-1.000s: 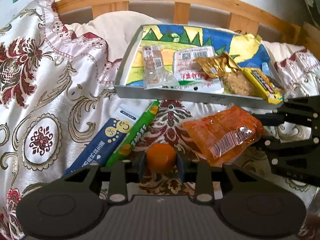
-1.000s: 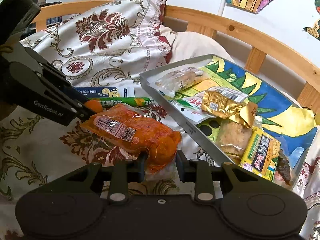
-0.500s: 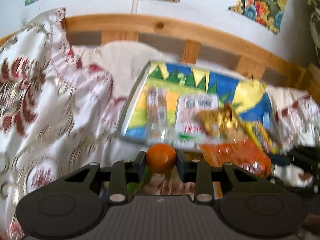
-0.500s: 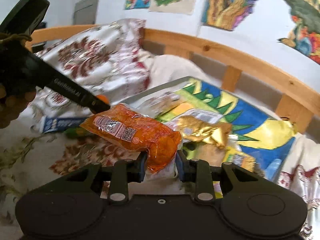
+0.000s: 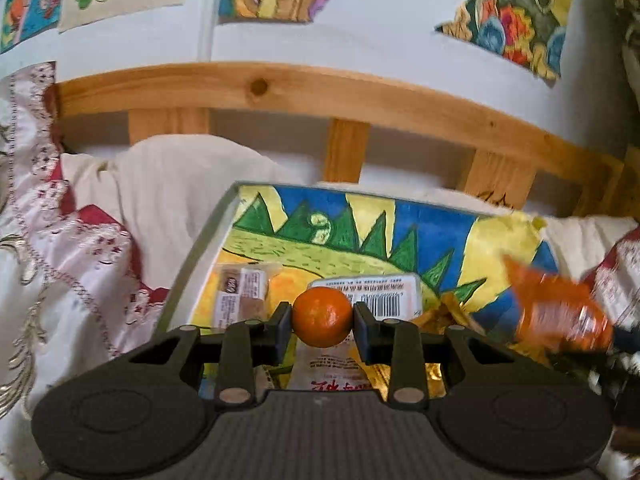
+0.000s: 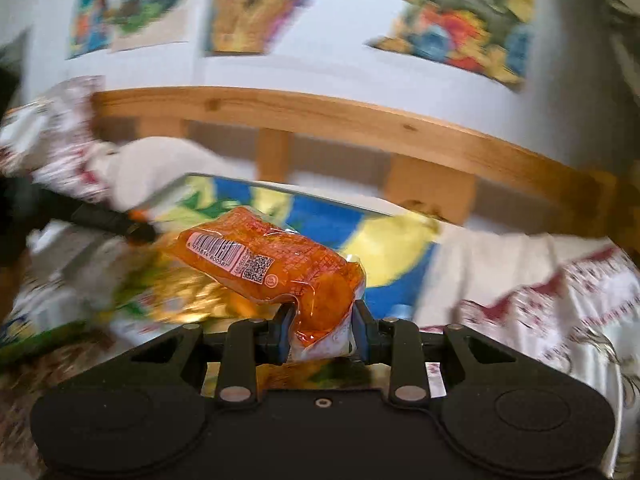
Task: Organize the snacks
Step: 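Lift and carry the mandarin with the left tool while the right tool carries the orange-red bag to the tray, then release the mandarin with the left tool while the right tool releases the orange-red bag in the tray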
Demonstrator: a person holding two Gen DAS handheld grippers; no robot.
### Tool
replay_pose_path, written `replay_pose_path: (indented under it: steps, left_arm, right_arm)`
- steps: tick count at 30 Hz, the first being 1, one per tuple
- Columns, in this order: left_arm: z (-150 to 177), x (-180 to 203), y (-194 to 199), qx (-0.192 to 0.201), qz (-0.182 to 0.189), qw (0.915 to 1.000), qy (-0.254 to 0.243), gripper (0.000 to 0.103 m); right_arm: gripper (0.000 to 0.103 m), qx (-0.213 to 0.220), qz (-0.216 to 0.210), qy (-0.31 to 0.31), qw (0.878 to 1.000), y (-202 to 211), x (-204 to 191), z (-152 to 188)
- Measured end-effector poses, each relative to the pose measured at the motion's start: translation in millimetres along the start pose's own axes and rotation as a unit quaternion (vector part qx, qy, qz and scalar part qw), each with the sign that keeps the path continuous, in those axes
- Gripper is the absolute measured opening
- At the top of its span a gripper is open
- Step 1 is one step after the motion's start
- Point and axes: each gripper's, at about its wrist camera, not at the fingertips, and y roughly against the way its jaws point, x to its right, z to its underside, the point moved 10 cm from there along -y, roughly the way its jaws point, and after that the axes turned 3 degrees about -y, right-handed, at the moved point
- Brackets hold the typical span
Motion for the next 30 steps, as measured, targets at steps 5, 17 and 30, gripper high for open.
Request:
replay_pose_path:
  steps: [5,17,30]
  left_arm:
    - [9,3,-15,-0.009,-0.004,0.9998,-0.018,0.036]
    - [18,11,-35,-0.037,-0.013,0.9986,-0.035,0.036]
    - [8,11,-20,-0.011,-0.011,0.9997,-0.021,0.083]
  right_arm:
    - [0.032,-0.013,0.033,-0.018,0.999,-22,17,6]
    - [0.035,-0.029,0.047,-0.012,0.998,-38,15,12]
    - [0.083,-0.021,0.07,-0.019,0.997,-32,23,9]
